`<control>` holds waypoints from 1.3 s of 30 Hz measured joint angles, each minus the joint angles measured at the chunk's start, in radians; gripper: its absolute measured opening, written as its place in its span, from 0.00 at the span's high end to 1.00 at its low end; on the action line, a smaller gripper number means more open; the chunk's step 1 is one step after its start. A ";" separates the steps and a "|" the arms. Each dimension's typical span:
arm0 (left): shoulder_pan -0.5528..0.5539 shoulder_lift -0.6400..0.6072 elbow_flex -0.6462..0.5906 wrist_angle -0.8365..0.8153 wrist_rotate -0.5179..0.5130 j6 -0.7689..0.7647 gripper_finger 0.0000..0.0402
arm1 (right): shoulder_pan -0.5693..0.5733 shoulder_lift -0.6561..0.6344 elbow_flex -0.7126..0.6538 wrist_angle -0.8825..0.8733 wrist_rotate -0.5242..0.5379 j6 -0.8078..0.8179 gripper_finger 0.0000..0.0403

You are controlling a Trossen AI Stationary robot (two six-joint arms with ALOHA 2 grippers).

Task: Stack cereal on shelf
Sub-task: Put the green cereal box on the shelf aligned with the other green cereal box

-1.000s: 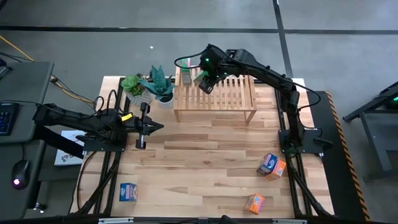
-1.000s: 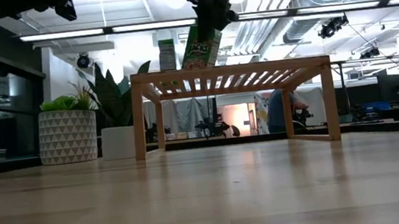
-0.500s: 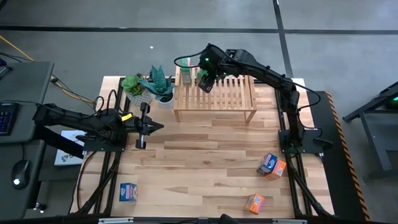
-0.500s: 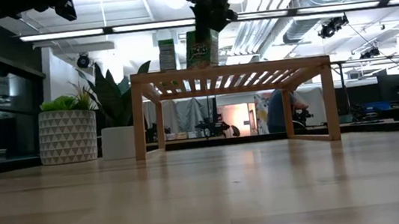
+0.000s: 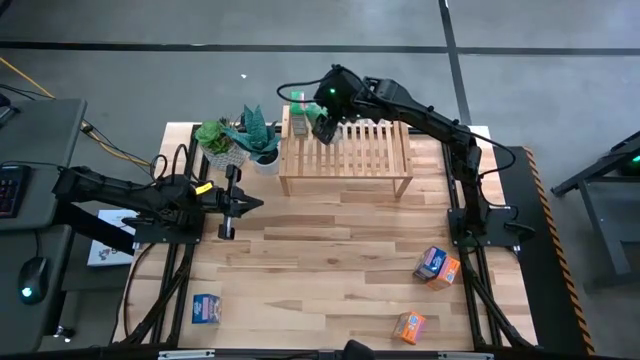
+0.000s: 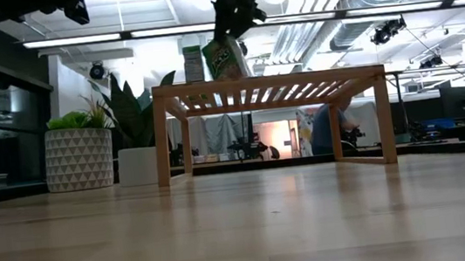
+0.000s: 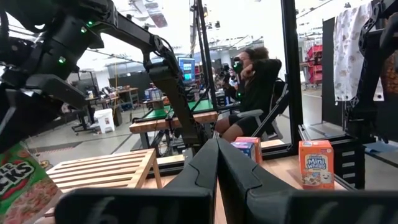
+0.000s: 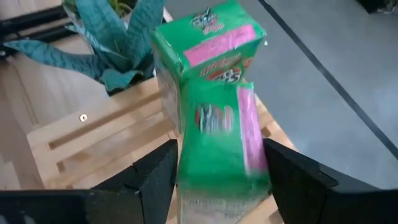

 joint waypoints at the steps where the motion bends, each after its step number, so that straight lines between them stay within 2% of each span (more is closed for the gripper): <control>1: 0.000 0.000 0.000 -0.001 0.000 0.000 1.00 | 0.000 0.000 0.000 0.004 0.000 -0.004 0.44; 13: 0.000 0.000 0.000 -0.006 0.000 -0.001 1.00 | 0.000 -0.007 0.005 -0.002 0.004 -0.056 0.44; 25: 0.000 0.000 0.000 -0.016 0.000 0.000 1.00 | 0.003 -0.072 0.030 -0.002 -0.003 -0.078 0.44; 29: 0.000 0.000 0.000 -0.022 0.000 -0.001 1.00 | 0.011 -0.100 0.029 -0.071 0.003 -0.077 0.46; 34: 0.000 0.000 0.000 -0.031 0.000 -0.003 1.00 | 0.036 -0.101 0.028 -0.251 0.028 -0.065 0.60; 39: 0.000 0.000 0.000 -0.036 0.000 -0.019 1.00 | 0.081 -0.112 -0.067 -0.346 0.048 -0.043 0.91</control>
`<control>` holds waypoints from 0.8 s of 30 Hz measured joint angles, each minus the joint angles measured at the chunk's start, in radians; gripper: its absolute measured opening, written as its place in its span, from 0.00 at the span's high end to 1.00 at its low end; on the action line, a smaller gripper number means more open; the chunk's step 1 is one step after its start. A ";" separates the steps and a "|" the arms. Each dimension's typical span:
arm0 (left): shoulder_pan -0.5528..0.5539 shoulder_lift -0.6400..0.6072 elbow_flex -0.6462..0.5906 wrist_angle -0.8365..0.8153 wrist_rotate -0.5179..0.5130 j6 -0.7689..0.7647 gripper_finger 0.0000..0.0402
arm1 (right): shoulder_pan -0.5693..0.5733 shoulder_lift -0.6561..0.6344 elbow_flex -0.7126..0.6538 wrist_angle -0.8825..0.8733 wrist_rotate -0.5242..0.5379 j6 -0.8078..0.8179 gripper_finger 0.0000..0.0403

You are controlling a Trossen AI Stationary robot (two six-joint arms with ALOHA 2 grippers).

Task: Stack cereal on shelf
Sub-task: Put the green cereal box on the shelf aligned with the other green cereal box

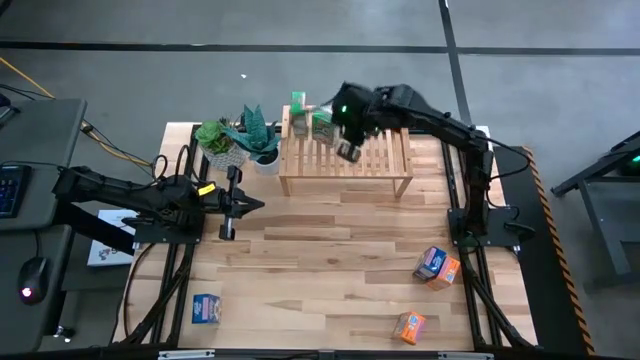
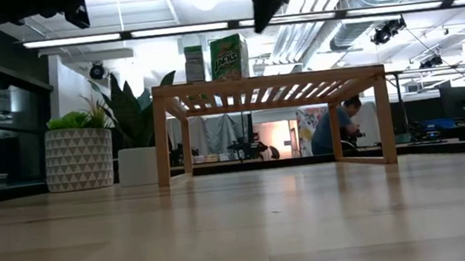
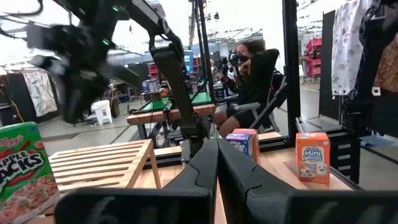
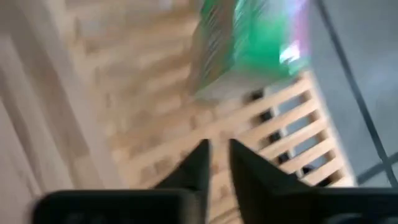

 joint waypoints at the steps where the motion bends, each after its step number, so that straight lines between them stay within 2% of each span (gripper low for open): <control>1: 0.000 0.000 0.000 0.000 0.000 -0.004 1.00 | 0.010 -0.013 -0.036 0.005 0.000 0.000 0.95; 2: 0.000 0.000 0.000 -0.001 0.000 -0.010 1.00 | 0.019 -0.031 -0.079 0.016 0.000 0.000 0.97; 4: 0.000 0.000 0.000 -0.004 0.000 -0.018 1.00 | 0.038 -0.086 -0.185 0.073 0.013 0.006 0.96; 7: 0.000 0.000 0.000 -0.013 0.000 -0.019 1.00 | 0.060 -0.197 -0.416 0.277 0.018 0.002 0.97; 10: 0.000 0.000 0.000 -0.013 0.000 -0.019 1.00 | 0.064 -0.334 -0.681 0.587 -0.020 -0.013 0.99; 12: 0.000 0.000 0.000 -0.010 0.000 -0.019 1.00 | 0.055 -0.416 -0.851 0.858 -0.061 -0.017 0.99; 15: 0.000 -0.001 0.000 -0.005 0.000 -0.018 1.00 | 0.025 -0.470 -1.038 1.150 -0.119 -0.017 1.00; 18: 0.000 -0.001 0.000 -0.005 -0.001 -0.002 1.00 | -0.015 -0.475 -1.120 1.268 -0.165 0.002 1.00; 24: 0.000 -0.001 0.000 -0.006 -0.001 0.025 1.00 | -0.062 -0.416 -1.139 1.368 -0.212 0.022 1.00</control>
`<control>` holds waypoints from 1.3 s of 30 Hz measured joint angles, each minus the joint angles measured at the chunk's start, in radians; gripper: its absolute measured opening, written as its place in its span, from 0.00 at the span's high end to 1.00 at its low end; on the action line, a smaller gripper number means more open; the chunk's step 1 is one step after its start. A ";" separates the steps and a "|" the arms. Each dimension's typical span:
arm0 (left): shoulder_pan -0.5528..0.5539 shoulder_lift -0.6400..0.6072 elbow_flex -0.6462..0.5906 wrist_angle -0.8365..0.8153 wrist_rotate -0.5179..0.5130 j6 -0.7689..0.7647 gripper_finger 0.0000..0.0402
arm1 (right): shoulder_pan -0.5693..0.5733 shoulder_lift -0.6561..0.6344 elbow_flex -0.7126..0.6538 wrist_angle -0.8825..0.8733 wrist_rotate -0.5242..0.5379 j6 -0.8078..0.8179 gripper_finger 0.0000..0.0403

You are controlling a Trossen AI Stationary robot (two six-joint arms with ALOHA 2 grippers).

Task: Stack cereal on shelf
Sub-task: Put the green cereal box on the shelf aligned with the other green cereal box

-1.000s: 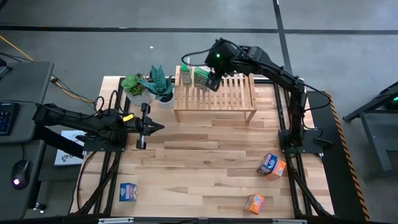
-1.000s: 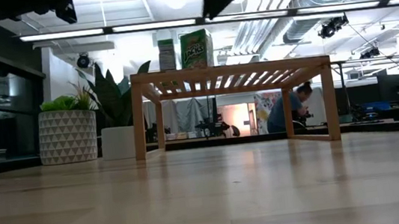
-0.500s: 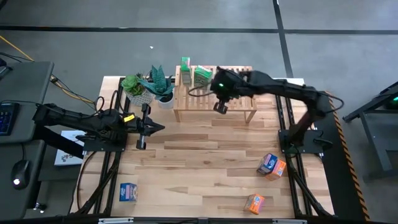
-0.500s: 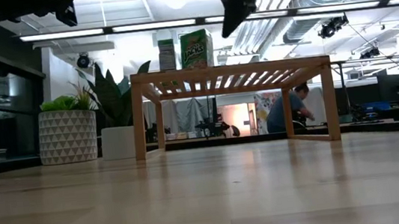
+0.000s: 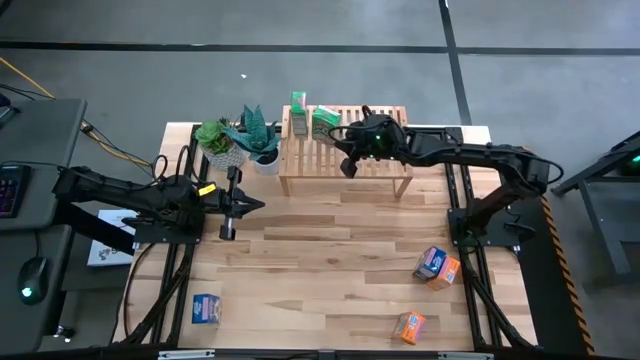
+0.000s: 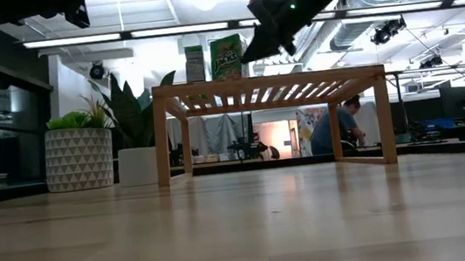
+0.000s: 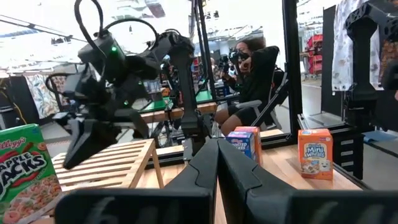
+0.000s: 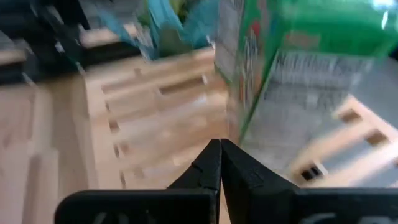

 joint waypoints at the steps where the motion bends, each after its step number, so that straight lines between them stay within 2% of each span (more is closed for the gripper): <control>1: 0.000 0.000 0.000 0.000 0.000 0.000 1.00 | -0.003 0.007 0.000 0.032 -0.016 0.002 1.00; 7: 0.000 0.000 0.000 -0.001 -0.001 0.000 1.00 | -0.009 0.038 0.000 0.062 -0.022 0.007 1.00; 11: 0.000 0.000 0.000 -0.003 -0.003 0.000 1.00 | -0.009 0.037 0.000 0.060 0.047 0.004 1.00; 29: 0.000 0.000 0.000 -0.002 -0.003 0.002 1.00 | -0.052 0.037 0.000 0.103 0.210 0.004 1.00; 39: 0.000 0.000 0.000 0.000 -0.003 0.002 1.00 | -0.067 0.087 0.001 0.185 0.216 0.006 1.00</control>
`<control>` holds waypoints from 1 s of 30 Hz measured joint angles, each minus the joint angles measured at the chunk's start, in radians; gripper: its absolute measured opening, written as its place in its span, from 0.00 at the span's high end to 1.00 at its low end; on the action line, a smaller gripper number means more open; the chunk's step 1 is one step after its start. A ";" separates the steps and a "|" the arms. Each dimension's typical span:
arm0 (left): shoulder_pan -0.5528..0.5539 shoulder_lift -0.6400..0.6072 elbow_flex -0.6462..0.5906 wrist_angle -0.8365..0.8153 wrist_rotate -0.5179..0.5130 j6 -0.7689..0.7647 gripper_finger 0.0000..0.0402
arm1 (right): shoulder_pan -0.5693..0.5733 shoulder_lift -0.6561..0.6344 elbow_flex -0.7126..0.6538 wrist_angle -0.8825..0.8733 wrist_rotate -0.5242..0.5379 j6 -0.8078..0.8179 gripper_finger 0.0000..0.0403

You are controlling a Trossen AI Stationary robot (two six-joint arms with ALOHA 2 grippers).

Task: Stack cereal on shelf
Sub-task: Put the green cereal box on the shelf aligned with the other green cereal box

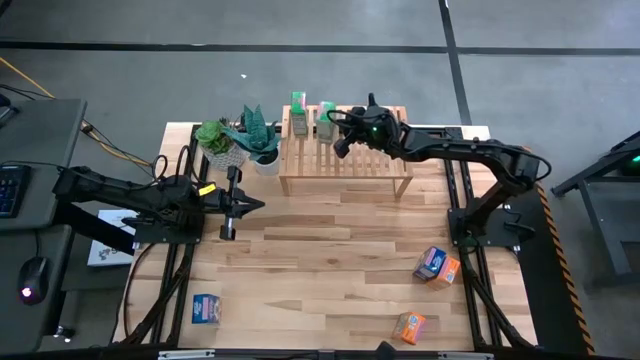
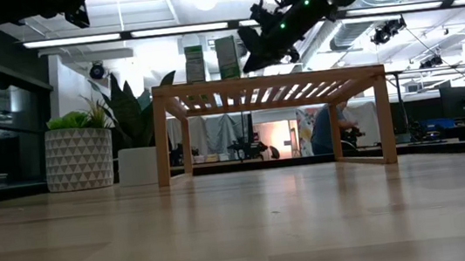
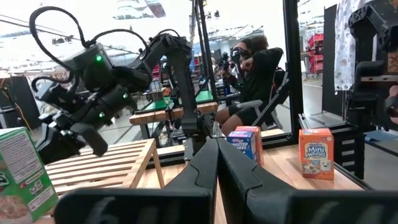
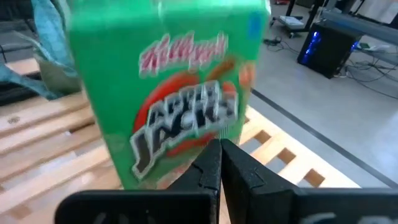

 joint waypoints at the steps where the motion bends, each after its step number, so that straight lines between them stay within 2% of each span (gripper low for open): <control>1: 0.000 0.000 0.000 0.000 0.000 0.000 1.00 | 0.000 0.008 0.000 0.013 0.006 -0.001 1.00; 12: 0.000 0.000 0.000 0.000 0.000 0.000 1.00 | -0.011 0.007 0.000 0.051 0.024 0.010 1.00; 19: 0.000 0.000 0.000 -0.006 0.000 0.000 1.00 | -0.010 -0.064 0.000 -0.133 0.036 -0.006 1.00; 23: 0.000 0.000 0.000 -0.006 0.000 0.000 1.00 | 0.001 -0.079 0.000 -0.263 -0.055 -0.006 1.00; 27: 0.000 0.000 0.000 0.002 0.000 0.000 1.00 | 0.016 -0.071 0.000 -0.278 -0.196 -0.039 1.00; 30: 0.000 0.000 0.000 0.002 0.000 0.000 1.00 | 0.024 -0.065 0.000 -0.256 -0.158 -0.067 1.00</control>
